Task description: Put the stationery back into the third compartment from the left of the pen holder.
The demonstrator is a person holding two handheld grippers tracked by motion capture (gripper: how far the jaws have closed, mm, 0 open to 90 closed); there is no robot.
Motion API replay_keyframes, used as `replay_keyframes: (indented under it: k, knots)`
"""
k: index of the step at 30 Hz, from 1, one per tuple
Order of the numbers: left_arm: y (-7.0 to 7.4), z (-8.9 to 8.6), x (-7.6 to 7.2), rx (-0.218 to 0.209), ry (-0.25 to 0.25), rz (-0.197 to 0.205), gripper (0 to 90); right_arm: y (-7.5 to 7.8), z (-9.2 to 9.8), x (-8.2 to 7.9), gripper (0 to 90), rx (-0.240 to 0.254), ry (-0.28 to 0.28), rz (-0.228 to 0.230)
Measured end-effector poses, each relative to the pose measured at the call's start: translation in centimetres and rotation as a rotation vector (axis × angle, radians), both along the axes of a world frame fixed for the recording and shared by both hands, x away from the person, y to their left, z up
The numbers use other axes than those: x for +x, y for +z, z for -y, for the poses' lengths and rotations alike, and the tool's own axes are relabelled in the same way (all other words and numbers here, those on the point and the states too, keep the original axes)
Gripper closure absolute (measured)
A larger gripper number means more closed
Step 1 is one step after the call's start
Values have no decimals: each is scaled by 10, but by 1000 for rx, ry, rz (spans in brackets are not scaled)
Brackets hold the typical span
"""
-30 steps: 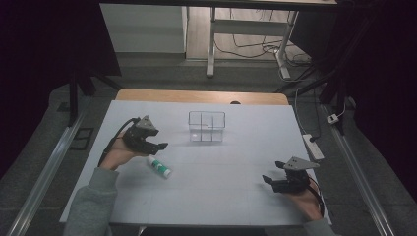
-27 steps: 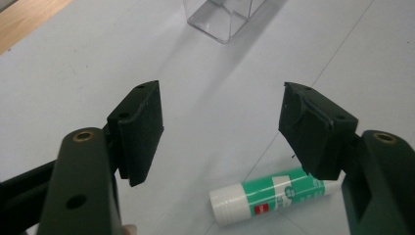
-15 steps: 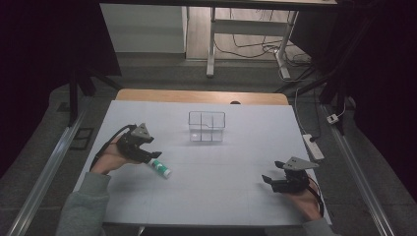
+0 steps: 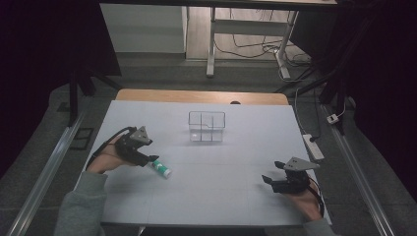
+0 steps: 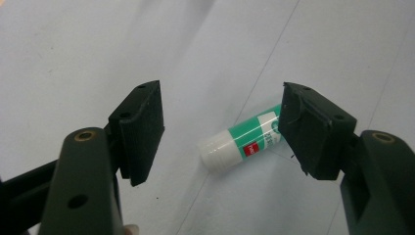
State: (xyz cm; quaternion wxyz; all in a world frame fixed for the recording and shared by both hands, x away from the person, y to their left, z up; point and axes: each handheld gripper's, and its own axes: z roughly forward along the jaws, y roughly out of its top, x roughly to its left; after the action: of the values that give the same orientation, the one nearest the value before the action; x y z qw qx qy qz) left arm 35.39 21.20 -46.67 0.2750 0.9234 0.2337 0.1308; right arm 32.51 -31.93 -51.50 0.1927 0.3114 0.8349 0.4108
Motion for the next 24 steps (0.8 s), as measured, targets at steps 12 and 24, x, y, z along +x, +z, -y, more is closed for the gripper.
replay_keyframes:
  k: [12, 24]
  knots:
    - [0, -1, -2, 10, -66, 16, 343, 0, 0, 0, 226, 3, 3, -1]
    - [-1, -3, 15, 93, -140, 5, 333, 2, 1, -4, 226, -2, 5, 5]
